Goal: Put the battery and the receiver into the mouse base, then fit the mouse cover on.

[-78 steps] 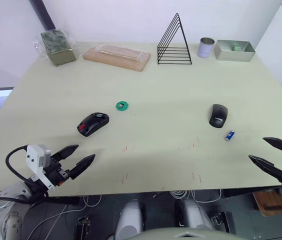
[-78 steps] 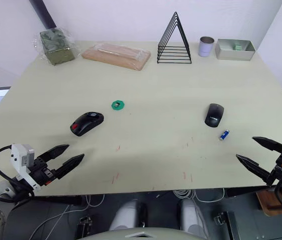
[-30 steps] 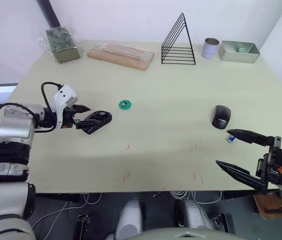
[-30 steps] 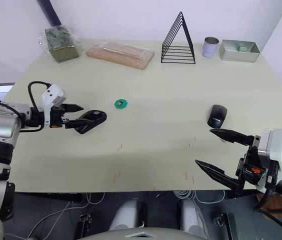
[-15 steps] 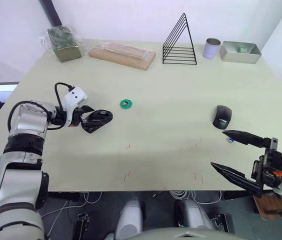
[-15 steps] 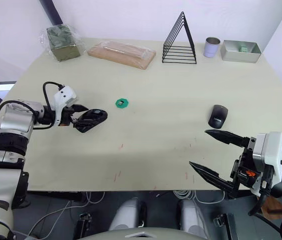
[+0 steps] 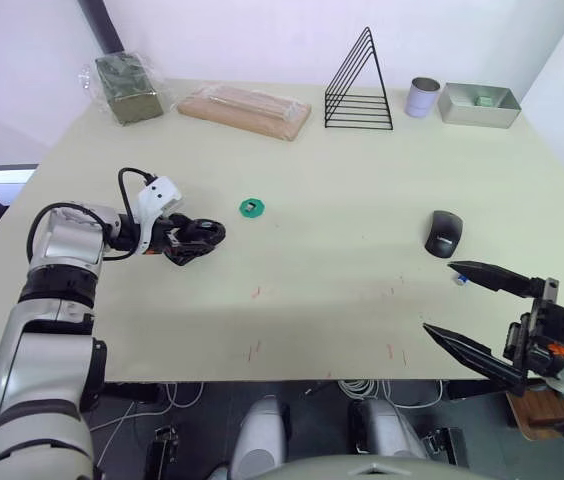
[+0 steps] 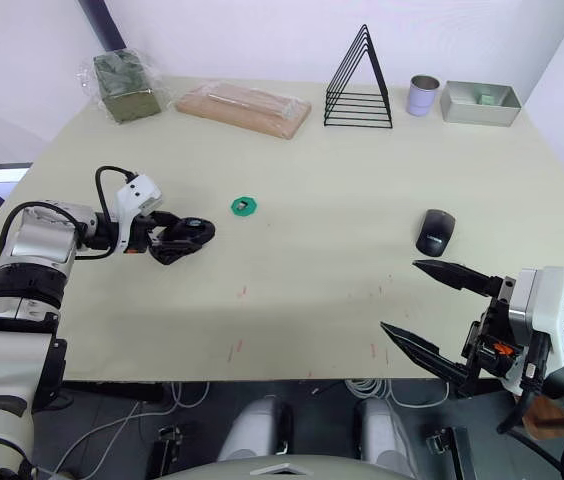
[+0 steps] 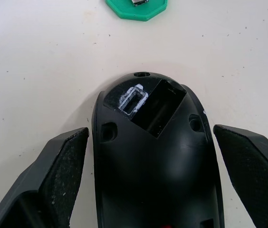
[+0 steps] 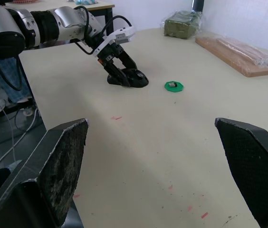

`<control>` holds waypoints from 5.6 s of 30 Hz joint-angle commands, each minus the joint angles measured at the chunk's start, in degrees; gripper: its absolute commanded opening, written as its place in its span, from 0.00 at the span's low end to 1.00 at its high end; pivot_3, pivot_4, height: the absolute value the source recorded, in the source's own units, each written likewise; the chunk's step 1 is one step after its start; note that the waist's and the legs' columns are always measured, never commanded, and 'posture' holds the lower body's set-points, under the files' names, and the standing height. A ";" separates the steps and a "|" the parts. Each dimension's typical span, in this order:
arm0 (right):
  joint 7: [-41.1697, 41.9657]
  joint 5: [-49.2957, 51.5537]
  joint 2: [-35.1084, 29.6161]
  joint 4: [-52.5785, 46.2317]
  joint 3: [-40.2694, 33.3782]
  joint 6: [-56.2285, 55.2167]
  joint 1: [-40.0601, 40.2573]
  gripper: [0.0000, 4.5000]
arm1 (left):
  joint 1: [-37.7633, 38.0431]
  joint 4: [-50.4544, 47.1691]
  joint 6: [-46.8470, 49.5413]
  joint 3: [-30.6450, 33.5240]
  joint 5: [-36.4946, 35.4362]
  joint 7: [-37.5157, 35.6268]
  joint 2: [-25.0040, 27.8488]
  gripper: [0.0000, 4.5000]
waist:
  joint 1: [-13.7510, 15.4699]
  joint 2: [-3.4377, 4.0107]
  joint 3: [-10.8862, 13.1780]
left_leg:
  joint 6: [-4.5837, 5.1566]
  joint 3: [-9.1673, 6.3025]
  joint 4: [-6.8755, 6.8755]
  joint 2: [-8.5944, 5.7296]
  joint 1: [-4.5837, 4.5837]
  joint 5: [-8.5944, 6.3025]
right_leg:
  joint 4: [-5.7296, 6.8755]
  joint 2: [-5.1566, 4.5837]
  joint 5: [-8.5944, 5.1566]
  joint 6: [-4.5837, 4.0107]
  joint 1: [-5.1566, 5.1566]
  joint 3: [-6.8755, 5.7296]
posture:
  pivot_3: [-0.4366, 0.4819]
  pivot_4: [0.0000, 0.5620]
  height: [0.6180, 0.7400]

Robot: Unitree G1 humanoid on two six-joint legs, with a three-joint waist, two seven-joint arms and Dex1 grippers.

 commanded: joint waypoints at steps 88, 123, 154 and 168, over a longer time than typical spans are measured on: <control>-38.62 -5.81 2.34 -6.80 -4.42 19.66 9.21 1.00 | 0.83 -51.11 33.95 -32.77 4.16 10.26 -21.55 0.65 | 0.29 0.60 -0.25 | 0.02 -0.79 0.26 -0.14 0.10 0.01 | -0.03 0.13 -0.06 -0.14 0.32 0.09 | 0.48 0.27 1.00; -75.14 -38.69 42.15 22.85 20.82 26.78 -28.66 0.50 | 1.41 -51.63 34.43 -32.26 4.14 10.67 -20.27 0.65 | -0.44 0.88 -0.32 | 0.07 -0.84 0.04 -0.39 -0.04 0.03 | -0.04 -0.01 -0.10 -0.03 0.16 0.11 | 0.48 0.27 1.00; -57.55 -41.02 40.99 13.29 19.86 21.66 -17.32 0.02 | 2.37 -54.08 36.71 -32.06 3.19 11.36 -20.04 0.65 | -0.94 0.95 -0.28 | 0.06 -0.82 -0.01 -0.39 -0.04 0.02 | -0.06 -0.04 -0.13 0.00 0.15 0.12 | 0.48 0.27 1.00; -21.09 8.86 -9.43 6.25 1.14 58.18 -33.35 0.02 | 1.86 -51.79 34.26 -32.49 3.58 10.79 -19.94 0.65 | -0.87 0.87 -0.19 | 0.12 -0.99 0.00 -0.47 0.07 0.04 | -0.13 -0.08 -0.11 -0.05 0.29 0.07 | 0.48 0.27 1.00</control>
